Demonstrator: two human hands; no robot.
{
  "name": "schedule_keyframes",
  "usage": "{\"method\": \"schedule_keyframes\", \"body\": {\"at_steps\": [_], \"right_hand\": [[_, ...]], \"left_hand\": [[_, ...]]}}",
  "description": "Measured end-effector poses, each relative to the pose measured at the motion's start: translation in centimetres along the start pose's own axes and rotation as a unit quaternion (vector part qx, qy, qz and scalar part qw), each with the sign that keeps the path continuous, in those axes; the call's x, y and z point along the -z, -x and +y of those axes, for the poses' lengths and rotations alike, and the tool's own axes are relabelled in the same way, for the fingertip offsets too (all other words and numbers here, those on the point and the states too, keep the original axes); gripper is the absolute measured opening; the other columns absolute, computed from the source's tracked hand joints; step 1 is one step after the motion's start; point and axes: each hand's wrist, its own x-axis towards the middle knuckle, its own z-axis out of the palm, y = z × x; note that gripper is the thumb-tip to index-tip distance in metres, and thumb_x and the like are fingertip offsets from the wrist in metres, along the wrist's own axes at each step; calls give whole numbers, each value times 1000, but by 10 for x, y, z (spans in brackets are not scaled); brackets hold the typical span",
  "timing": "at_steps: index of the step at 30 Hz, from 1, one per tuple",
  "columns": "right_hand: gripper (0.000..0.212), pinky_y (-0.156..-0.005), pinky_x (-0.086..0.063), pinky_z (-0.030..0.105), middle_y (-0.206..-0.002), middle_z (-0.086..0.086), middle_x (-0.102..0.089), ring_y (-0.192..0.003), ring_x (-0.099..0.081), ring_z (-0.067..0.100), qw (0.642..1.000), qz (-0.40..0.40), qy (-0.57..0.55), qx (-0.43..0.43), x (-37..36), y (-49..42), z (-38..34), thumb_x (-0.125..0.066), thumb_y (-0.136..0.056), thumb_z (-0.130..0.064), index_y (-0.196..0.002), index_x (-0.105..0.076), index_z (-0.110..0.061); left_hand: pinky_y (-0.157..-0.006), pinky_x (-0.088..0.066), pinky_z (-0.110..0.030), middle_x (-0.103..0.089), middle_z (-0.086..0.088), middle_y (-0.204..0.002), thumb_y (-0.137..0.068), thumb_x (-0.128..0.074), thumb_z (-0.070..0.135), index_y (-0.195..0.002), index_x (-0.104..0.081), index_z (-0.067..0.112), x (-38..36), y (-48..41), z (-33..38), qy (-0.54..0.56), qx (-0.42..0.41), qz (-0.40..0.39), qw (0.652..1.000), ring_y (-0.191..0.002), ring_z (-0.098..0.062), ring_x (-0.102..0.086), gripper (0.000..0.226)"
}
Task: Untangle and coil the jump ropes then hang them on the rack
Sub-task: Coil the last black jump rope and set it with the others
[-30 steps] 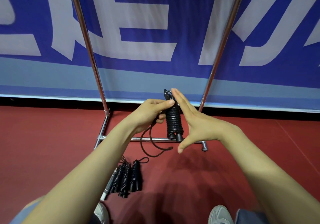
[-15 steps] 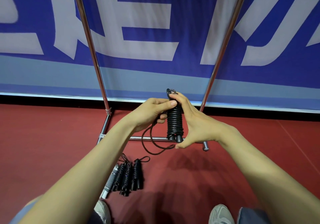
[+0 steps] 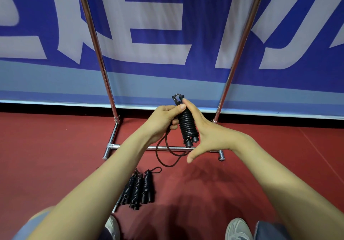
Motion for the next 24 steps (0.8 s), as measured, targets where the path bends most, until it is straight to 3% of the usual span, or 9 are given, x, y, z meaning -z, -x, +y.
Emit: {"method": "schedule_keyframes", "body": {"at_steps": [3,7,12,17,19,22,24], "right_hand": [[138,-95,-21,-5,-153,-25,-3,-135,-15,-13,998,61,3,-7,-4,-4,6,-92,-59,-32,-151,11,-37],[129,-83,-30,-5,-136,-22,-29,-107,-37,-25,995,95,38,11,1,-1,-1,-92,-60,-28,-153,-3,-33],[126,-88,-48,18,-126,-19,-45,-106,-54,1,994,100,39,-2,-1,-1,0,-93,-56,-32,-150,-9,-38],[121,-91,-52,30,-118,-13,-54,-103,-58,8,993,115,22,-8,-2,-2,2,-92,-57,-32,-147,-11,-41],[124,-86,-51,24,-122,-9,-52,-100,-58,4,994,104,15,-17,-4,-5,4,-91,-59,-30,-148,-6,-41],[123,-68,-49,16,-134,-6,-38,-80,-55,-6,995,87,37,-30,-10,-10,8,-79,-71,-13,-150,12,-39],[117,-70,-53,32,-143,-2,-36,-80,-57,3,988,124,74,-51,-13,-11,9,-68,-73,-10,-148,14,-45]], "left_hand": [[-46,-28,-16,-44,2,-68,-98,-53,21,-92,-63,4,-3,-3,-1,36,-2,24,999,-51,-5,-32,21],[-46,-29,-16,-48,4,-67,-98,-53,23,-91,-65,5,-1,-5,0,48,13,7,999,-52,-5,-32,23],[-46,-29,-15,-52,6,-66,-98,-53,21,-89,-66,5,0,-1,-2,64,18,2,998,-51,-5,-33,23],[-45,-29,-15,-52,6,-65,-98,-52,19,-91,-65,3,-1,0,-2,64,10,14,998,-51,-5,-32,22],[-45,-29,-16,-47,2,-66,-99,-52,20,-91,-64,2,-2,-1,-4,57,3,34,998,-50,-5,-32,23],[-47,-28,-19,-38,-3,-64,-99,-52,24,-92,-62,-1,-5,-4,-8,10,-9,78,997,-50,-8,-31,27],[-48,-28,-21,-42,-7,-61,-99,-51,32,-95,-64,-3,-5,-2,-6,-73,-12,94,993,-48,-10,-32,37]]}}
